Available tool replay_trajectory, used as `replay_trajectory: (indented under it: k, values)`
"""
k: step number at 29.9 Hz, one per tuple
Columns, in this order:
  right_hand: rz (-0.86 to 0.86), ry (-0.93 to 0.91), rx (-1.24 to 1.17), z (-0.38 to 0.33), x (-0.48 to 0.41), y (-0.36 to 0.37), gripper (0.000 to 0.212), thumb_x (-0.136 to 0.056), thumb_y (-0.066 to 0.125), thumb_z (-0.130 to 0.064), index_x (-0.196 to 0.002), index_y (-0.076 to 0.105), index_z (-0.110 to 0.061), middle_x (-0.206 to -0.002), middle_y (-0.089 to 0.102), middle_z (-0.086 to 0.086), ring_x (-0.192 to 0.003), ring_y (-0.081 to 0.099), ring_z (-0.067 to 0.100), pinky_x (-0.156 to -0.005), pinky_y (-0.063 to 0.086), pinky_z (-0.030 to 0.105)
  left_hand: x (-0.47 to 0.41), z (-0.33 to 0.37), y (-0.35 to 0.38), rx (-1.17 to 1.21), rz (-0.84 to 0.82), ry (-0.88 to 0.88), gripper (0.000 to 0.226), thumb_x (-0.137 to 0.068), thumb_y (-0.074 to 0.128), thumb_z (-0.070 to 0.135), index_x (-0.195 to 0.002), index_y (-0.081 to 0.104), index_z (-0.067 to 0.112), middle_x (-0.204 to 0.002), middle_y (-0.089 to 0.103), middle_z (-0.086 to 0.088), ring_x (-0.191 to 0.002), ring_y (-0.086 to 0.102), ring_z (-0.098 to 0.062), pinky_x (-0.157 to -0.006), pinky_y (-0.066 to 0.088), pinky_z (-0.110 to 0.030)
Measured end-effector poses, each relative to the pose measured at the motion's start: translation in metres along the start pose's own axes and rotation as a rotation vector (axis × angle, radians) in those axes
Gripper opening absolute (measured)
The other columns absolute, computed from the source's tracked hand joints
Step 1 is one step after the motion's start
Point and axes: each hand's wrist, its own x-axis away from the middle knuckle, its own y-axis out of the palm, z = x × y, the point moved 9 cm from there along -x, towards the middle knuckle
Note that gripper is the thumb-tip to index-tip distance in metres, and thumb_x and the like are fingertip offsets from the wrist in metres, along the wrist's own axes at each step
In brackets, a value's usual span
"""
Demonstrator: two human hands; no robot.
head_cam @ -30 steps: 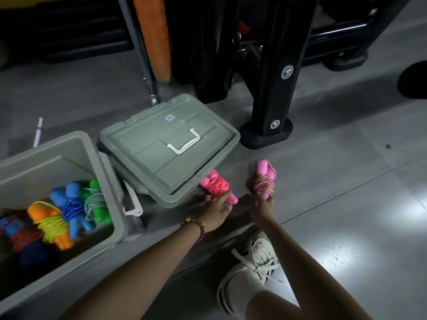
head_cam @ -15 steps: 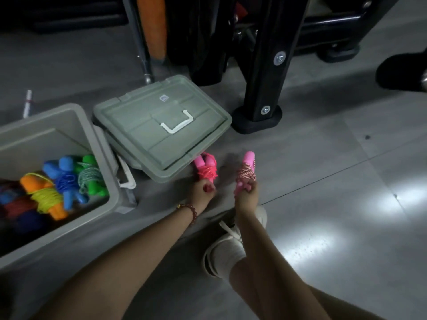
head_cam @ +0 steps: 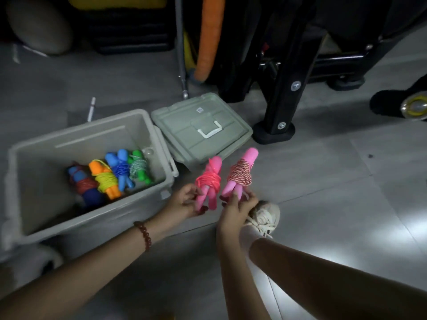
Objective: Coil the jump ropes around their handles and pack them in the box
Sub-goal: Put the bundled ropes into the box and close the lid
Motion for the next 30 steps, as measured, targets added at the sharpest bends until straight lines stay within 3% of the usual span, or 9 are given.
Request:
replay_trajectory:
  k: [5,9,13,17,20,22,24,27,30]
  values:
    - [-0.461,-0.236,0.031,-0.028,0.069,0.091,0.013,-0.082,0.052,-0.034,-0.087,0.048,-0.022,-0.08,0.054,-0.013,-0.075,0.048,0.012,-0.067,0.042,0.027,0.065,0.053,-0.118,-0.071,0.175,0.21,0.027,-0.082,0.057,-0.014,-0.088,0.056,0.012,-0.089,0.063,0.005,-0.074,0.063,0.004,-0.061,0.05,-0.012]
    - [-0.693,-0.245,0.208,-0.01,0.097,0.169,0.011,-0.085,0.052,-0.012,-0.081,0.05,-0.023,-0.079,0.052,-0.005,-0.065,0.048,0.004,-0.059,0.042,0.02,0.078,0.041,-0.221,-0.141,0.356,0.179,0.033,-0.084,0.052,-0.018,-0.084,0.059,0.014,-0.076,0.065,0.008,-0.069,0.062,-0.003,-0.065,0.053,-0.015]
    - [-0.682,-0.134,0.464,0.035,0.087,0.226,0.017,-0.087,0.052,-0.003,-0.077,0.053,-0.017,-0.082,0.056,0.015,-0.063,0.051,0.009,-0.068,0.042,0.026,0.052,0.023,-0.285,-0.22,0.466,0.147,0.04,-0.083,0.053,-0.018,-0.08,0.062,0.021,-0.063,0.065,0.024,-0.06,0.056,0.008,-0.067,0.045,-0.016]
    - [-0.753,-0.136,0.714,0.067,0.073,0.271,0.018,-0.09,0.049,-0.009,-0.1,0.057,0.003,-0.095,0.059,0.025,-0.087,0.057,0.029,-0.082,0.045,0.037,0.016,-0.003,-0.297,-0.213,0.527,0.108,0.022,-0.086,0.05,-0.016,-0.093,0.065,-0.002,-0.066,0.065,0.014,-0.052,0.053,0.012,-0.06,0.041,-0.01]
    - [-0.789,-0.149,0.762,0.077,0.069,0.287,0.033,-0.083,0.056,-0.001,-0.115,0.058,0.007,-0.095,0.061,0.029,-0.074,0.054,0.022,-0.067,0.047,0.033,-0.009,-0.034,-0.286,-0.291,0.412,0.009,0.023,-0.087,0.049,-0.012,-0.088,0.066,0.004,-0.088,0.067,-0.01,-0.075,0.057,-0.003,-0.073,0.04,-0.02]
    - [-0.851,-0.11,0.777,0.078,0.065,0.283,0.033,-0.086,0.051,0.005,-0.119,0.057,0.004,-0.081,0.059,0.033,-0.052,0.049,0.016,-0.045,0.04,0.022,-0.015,-0.044,-0.28,-0.333,0.38,-0.036,0.024,-0.088,0.045,-0.009,-0.097,0.065,0.001,-0.088,0.06,-0.009,-0.075,0.052,-0.007,-0.067,0.038,-0.014]
    - [-0.914,-0.079,0.744,0.066,0.064,0.276,0.029,-0.089,0.048,0.008,-0.115,0.058,0.002,-0.078,0.062,0.029,-0.05,0.053,0.02,-0.044,0.042,0.019,-0.014,-0.046,-0.281,-0.253,0.432,-0.041,0.03,-0.085,0.042,-0.012,-0.104,0.063,-0.002,-0.079,0.054,-0.003,-0.06,0.048,0.004,-0.057,0.035,-0.007]
    - [-0.87,-0.031,0.494,0.031,0.049,0.252,0.024,-0.086,0.049,0.017,-0.093,0.059,-0.004,-0.077,0.068,0.01,-0.063,0.065,0.011,-0.061,0.053,0.017,-0.006,-0.045,-0.286,-0.202,0.475,-0.069,0.032,-0.08,0.044,-0.011,-0.095,0.067,0.005,-0.07,0.053,-0.005,-0.061,0.047,-0.008,-0.051,0.036,-0.01]
    - [-0.625,-0.087,0.462,0.011,0.01,0.209,0.027,-0.09,0.042,0.013,-0.088,0.057,-0.009,-0.073,0.062,0.005,-0.051,0.06,0.001,-0.053,0.049,0.019,-0.003,-0.041,-0.286,-0.201,0.486,-0.058,0.024,-0.077,0.048,-0.004,-0.073,0.064,0.013,-0.072,0.058,-0.012,-0.059,0.05,-0.007,-0.049,0.036,-0.014]
